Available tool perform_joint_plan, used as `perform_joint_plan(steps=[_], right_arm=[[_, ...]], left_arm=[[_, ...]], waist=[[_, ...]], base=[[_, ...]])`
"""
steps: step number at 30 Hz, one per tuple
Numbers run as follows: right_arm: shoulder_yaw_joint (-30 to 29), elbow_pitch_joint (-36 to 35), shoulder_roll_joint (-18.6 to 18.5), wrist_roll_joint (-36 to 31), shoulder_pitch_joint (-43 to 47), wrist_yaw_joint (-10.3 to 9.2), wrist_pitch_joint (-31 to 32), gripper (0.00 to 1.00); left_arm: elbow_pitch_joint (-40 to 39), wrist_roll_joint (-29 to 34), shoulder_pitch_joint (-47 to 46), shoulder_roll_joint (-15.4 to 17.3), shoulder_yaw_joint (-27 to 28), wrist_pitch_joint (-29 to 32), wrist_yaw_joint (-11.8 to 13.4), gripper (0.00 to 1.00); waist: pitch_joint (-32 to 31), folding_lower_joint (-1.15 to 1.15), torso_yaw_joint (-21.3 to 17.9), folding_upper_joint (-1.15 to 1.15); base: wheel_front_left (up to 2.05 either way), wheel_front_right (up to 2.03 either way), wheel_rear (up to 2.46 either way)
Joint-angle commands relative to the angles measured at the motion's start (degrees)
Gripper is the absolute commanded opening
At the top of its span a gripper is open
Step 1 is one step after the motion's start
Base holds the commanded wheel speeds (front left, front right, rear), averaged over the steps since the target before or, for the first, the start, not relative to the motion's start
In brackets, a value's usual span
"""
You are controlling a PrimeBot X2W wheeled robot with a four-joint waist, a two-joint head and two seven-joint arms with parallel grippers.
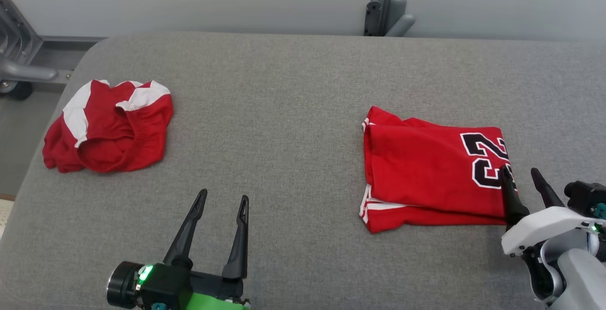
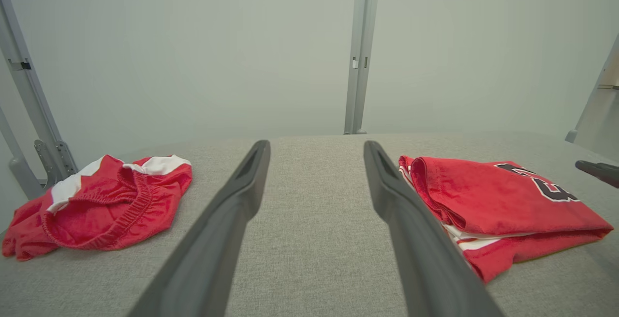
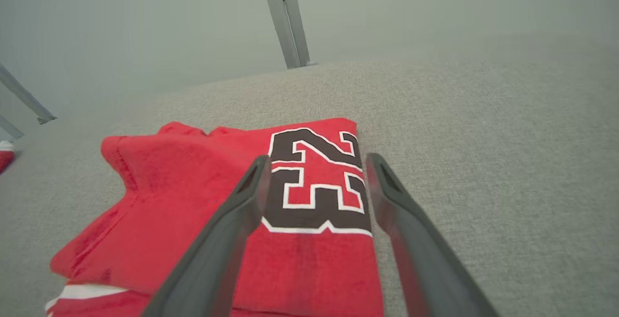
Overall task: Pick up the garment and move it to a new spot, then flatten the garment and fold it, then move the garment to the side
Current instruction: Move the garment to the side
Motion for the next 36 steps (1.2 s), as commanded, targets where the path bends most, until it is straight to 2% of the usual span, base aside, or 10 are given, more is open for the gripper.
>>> perform_joint_plan(steps=[1,8,15,19,20,21,22,23,31,36], right_arm=[[0.8,1.4,-1.0,1.9,-1.7,-0.02,-0.2,1.0],[7.2,7.6,-5.2,14.5,-7.2,-0.02,3.4,1.0],[14.0,10.5,-7.3,21.2,-9.0,-0.02,4.9,1.0],[15.9,11.5,-7.8,23.4,-9.4,-0.02,4.3,1.0],[16.4,11.7,-8.0,24.1,-9.5,-0.02,4.1,0.89],[17.0,11.8,-8.2,24.7,-9.8,-0.03,3.9,0.7],[17.7,11.9,-8.4,25.4,-9.9,-0.03,3.9,0.28],[18.4,11.9,-8.6,26.0,-10.1,-0.03,3.8,0.0],[23.1,12.8,-10.7,27.9,-11.6,-0.06,1.5,0.0],[25.5,13.4,-11.4,26.4,-13.4,-0.05,0.2,0.0]], left_arm=[[0.1,-0.1,-1.2,0.1,0.0,-0.2,-0.4,1.0],[0.8,-0.7,-2.9,0.1,0.0,-0.2,-0.9,1.0],[1.3,-0.4,-4.0,0.1,0.1,-0.2,-1.3,1.0],[1.4,-0.2,-4.4,0.1,0.1,-0.2,-1.5,1.0],[1.4,-0.1,-4.4,0.1,0.2,-0.2,-1.5,1.0],[1.4,0.0,-4.4,0.1,0.2,-0.2,-1.4,1.0],[1.4,0.1,-4.4,0.1,0.1,-0.2,-1.5,1.0],[1.5,0.2,-4.4,0.1,0.1,-0.2,-1.5,1.0],[1.6,0.9,-4.3,0.1,0.2,-0.2,-1.9,1.0],[1.2,2.0,-4.4,0.1,0.7,-0.2,-2.5,1.0]], waist=[[2.8,0.0,1.1,0.0],[5.4,0.0,1.4,0.0],[6.0,0.0,1.3,0.0],[6.0,0.0,1.1,0.0],[6.0,0.0,1.0,0.0],[6.0,0.0,0.9,0.0],[6.0,0.0,0.8,0.0],[6.0,0.0,0.7,0.0],[5.9,0.0,-0.9,0.0],[6.7,0.0,-4.1,0.0]], base=[[0.0,0.0,0.0],[0.0,0.0,0.0],[0.0,0.0,0.0],[0.0,0.0,0.0],[0.0,0.0,0.0],[0.0,0.0,0.0],[0.0,0.0,0.0],[0.0,0.0,0.0],[0.0,0.0,0.0],[0.0,0.0,0.0]])
